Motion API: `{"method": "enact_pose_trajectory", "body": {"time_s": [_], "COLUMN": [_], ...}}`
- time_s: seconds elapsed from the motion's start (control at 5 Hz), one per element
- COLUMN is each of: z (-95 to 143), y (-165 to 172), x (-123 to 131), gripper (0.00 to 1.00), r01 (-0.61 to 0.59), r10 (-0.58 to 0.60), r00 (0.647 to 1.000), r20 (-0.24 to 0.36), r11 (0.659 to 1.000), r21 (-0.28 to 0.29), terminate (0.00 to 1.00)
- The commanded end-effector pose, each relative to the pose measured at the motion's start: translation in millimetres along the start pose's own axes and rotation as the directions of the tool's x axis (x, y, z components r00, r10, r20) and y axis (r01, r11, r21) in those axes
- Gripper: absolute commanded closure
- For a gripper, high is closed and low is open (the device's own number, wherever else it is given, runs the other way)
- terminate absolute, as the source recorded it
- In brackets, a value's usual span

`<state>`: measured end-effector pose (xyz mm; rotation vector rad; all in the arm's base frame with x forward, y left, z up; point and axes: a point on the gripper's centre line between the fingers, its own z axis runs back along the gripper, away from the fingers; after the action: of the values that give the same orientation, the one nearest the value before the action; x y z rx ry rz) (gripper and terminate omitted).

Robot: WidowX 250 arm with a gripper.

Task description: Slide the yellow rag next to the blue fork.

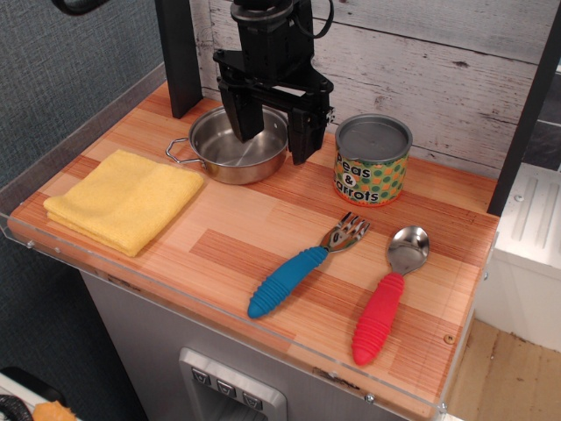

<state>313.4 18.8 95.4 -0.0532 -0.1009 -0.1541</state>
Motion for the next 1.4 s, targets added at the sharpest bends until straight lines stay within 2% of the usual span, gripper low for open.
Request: {"method": "enact_pose_trajectory", "body": {"time_s": [0.0, 0.6, 0.8, 1.0, 1.2], "z": [0, -6, -9, -14, -22], "y": [0, 63, 100, 122, 142], "x": [0, -49, -71, -76, -80], "gripper": [0.0, 0.0, 0.0, 0.0, 1.0], "r01": [0.0, -0.121, -0.203, -0.201, -0.192], "r10": [0.0, 0.13, 0.216, 0.211, 0.203], "r00": [1.0, 0.989, 0.974, 0.977, 0.978], "r20": [0.0, -0.065, -0.074, -0.042, -0.041], "r11": [1.0, 0.984, 0.968, 0.963, 0.962], "r21": [0.0, 0.133, 0.149, 0.179, 0.194], "terminate": [0.0, 0.0, 0.0, 0.0, 0.0]}}
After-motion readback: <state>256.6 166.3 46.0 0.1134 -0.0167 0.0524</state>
